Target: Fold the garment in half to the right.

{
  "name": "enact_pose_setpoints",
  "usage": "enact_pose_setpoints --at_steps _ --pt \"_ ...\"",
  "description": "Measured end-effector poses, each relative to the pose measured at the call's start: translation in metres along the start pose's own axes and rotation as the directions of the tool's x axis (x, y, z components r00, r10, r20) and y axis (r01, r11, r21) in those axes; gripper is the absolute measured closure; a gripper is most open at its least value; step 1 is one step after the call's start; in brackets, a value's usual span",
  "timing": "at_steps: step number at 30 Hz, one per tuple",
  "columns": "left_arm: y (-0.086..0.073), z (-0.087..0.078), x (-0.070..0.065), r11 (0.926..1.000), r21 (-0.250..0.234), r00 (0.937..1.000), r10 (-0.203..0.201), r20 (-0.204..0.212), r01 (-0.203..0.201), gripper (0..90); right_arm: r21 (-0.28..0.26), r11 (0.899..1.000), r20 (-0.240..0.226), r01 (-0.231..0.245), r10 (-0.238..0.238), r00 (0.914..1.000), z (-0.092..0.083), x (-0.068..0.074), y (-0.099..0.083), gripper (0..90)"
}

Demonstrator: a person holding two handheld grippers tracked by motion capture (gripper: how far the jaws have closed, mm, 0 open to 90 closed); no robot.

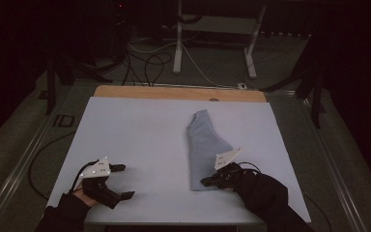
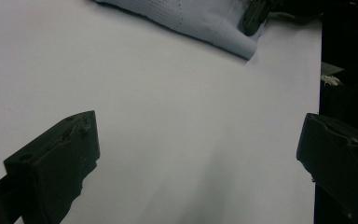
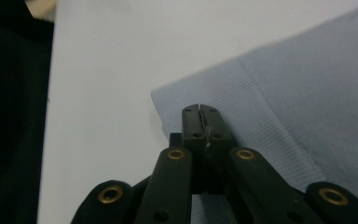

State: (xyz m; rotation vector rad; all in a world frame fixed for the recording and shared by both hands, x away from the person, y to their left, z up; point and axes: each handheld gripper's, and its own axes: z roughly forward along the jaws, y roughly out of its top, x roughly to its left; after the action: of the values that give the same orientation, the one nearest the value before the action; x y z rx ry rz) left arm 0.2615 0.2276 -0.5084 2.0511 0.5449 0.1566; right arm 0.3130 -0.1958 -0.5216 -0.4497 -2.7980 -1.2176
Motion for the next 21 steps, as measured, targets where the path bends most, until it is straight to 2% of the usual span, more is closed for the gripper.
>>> enact_pose_setpoints --at_steps 1,3,5,7,8,11,16,18,21 --pt "0.000 0.000 0.000 1.0000 0.001 1.0000 0.001 0.000 -0.001 0.4 -0.004 1.000 0.010 0.015 -0.015 0.9998 -0.001 0.000 0.001 90.0" --pt "0.000 -0.001 0.000 1.0000 -0.001 1.0000 0.001 0.000 -0.001 0.4 -0.014 1.000 0.033 0.008 -0.008 0.9994 -0.005 0.002 0.005 89.9" --pt "0.000 -0.001 0.000 1.0000 0.000 1.0000 0.002 -0.001 -0.002 0.4 -0.043 0.999 0.044 0.005 -0.003 0.9990 -0.008 0.001 0.007 83.5" --pt "0.000 -0.001 0.000 1.0000 0.000 1.0000 0.002 -0.001 -0.002 0.4 -0.050 0.999 0.054 0.004 -0.001 0.9986 -0.010 0.000 0.008 81.0" --pt "0.000 -0.002 0.000 1.0000 0.000 1.0000 0.002 -0.002 -0.002 0.4 -0.066 0.998 0.067 0.008 -0.004 0.9978 -0.013 0.000 0.009 65.1" --pt "0.000 -0.002 0.000 1.0000 0.000 1.0000 0.005 -0.002 -0.005 0.4 -0.103 0.995 0.070 -0.017 0.024 0.9973 -0.016 -0.001 0.009 48.0" --pt "0.000 -0.002 0.000 1.0000 0.001 1.0000 0.005 -0.001 -0.005 0.4 -0.127 0.991 0.103 -0.035 0.048 0.9935 -0.021 -0.002 0.012 27.2" --pt "0.000 -0.003 0.000 1.0000 -0.003 1.0000 0.006 -0.002 -0.006 0.4 -0.140 0.990 0.091 -0.029 0.042 0.9950 -0.024 -0.003 0.012 15.1" --pt "0.001 -0.004 0.000 1.0000 -0.005 1.0000 0.005 -0.004 -0.005 0.4 -0.139 0.990 0.101 -0.035 0.049 0.9937 -0.027 -0.005 0.012 11.5"
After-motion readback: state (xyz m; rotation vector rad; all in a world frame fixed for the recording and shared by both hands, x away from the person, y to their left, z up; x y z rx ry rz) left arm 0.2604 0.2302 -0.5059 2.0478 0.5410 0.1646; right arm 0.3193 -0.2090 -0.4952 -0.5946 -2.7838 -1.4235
